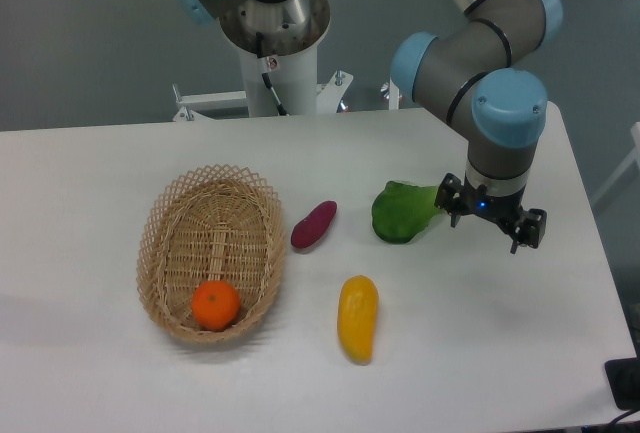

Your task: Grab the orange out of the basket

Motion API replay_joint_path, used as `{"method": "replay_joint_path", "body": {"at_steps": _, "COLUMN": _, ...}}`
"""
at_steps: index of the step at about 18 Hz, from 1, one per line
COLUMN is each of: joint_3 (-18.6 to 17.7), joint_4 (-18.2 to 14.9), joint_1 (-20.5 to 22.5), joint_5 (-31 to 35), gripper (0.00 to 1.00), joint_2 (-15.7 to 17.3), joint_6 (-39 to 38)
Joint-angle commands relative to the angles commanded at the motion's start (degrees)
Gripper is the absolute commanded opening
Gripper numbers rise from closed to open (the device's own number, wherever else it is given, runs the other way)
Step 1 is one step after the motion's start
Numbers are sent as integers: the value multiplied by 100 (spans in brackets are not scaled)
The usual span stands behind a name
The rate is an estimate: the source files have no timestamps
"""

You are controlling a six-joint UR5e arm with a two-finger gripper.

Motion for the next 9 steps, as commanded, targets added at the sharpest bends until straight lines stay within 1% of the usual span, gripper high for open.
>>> {"method": "replay_joint_path", "body": {"at_steps": 4, "joint_3": 0, "joint_4": 0, "joint_1": 0, "joint_5": -79, "gripper": 100, "joint_2": 26, "joint_6": -18}}
{"method": "replay_joint_path", "body": {"at_steps": 6, "joint_3": 17, "joint_4": 0, "joint_1": -52, "joint_5": -455, "gripper": 100, "joint_2": 61, "joint_6": -140}}
{"method": "replay_joint_path", "body": {"at_steps": 9, "joint_3": -9, "joint_4": 0, "joint_1": -193, "joint_5": -501, "gripper": 100, "joint_2": 61, "joint_6": -903}}
